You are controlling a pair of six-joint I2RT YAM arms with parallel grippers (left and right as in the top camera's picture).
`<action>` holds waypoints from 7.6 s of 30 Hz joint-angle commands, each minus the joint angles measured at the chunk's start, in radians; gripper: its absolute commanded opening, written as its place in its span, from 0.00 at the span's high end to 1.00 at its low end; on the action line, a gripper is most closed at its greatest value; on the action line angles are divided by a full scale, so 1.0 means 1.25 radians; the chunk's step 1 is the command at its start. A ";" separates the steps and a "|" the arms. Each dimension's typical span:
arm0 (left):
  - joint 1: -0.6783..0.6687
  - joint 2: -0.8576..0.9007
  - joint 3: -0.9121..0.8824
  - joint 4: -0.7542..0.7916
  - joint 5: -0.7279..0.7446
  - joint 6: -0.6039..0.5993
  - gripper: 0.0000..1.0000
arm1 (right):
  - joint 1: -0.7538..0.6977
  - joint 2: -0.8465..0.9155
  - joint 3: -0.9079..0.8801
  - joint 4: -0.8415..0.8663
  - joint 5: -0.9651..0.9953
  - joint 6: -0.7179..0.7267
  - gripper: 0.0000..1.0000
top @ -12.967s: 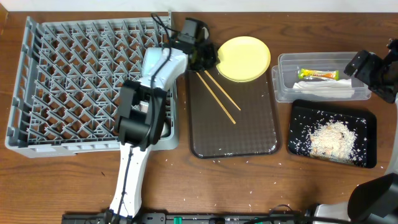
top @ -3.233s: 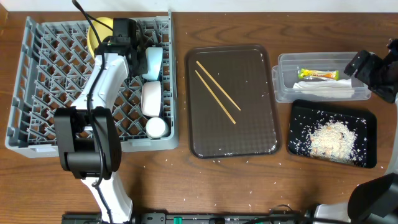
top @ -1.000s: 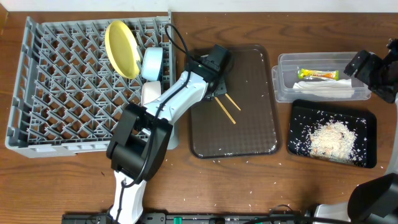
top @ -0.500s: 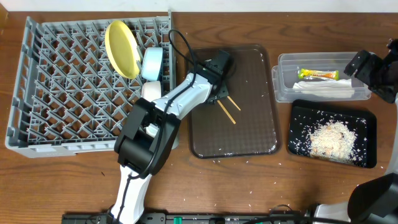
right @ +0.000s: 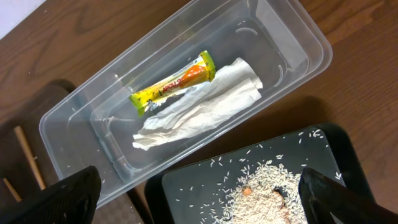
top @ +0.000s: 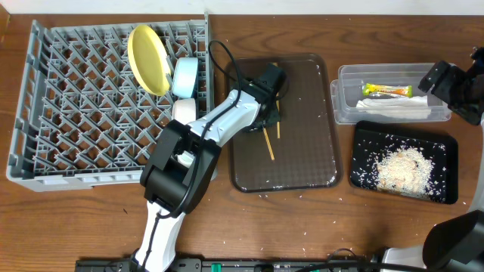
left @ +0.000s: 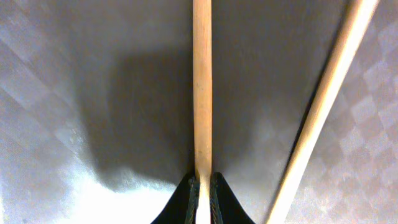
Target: Sort waste into correct bins and load items into the dishwasher
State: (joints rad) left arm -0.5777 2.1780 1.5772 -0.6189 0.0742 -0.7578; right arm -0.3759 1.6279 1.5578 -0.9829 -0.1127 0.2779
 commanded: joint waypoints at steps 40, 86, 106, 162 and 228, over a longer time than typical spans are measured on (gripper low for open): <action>0.398 -0.346 -0.099 -0.321 -0.186 0.537 0.53 | -0.002 0.002 -0.002 -0.001 0.000 0.005 0.01; -0.022 0.080 0.404 -0.217 -0.012 0.384 0.55 | -0.002 0.002 -0.002 -0.001 0.000 0.005 0.01; -0.025 0.251 0.448 -0.251 -0.027 0.385 0.70 | -0.002 0.002 -0.002 -0.001 0.000 0.005 0.01; 0.422 -0.146 0.204 -0.612 -0.099 0.565 0.92 | -0.003 0.002 -0.002 -0.001 0.000 0.005 0.01; 0.375 -1.306 -0.722 0.129 -0.007 0.708 0.07 | -0.003 0.002 -0.002 -0.001 0.000 0.005 0.01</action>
State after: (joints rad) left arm -0.2153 0.6315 0.8059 -0.5419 -0.0162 -0.0174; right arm -0.3759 1.6279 1.5574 -0.9829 -0.1146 0.2779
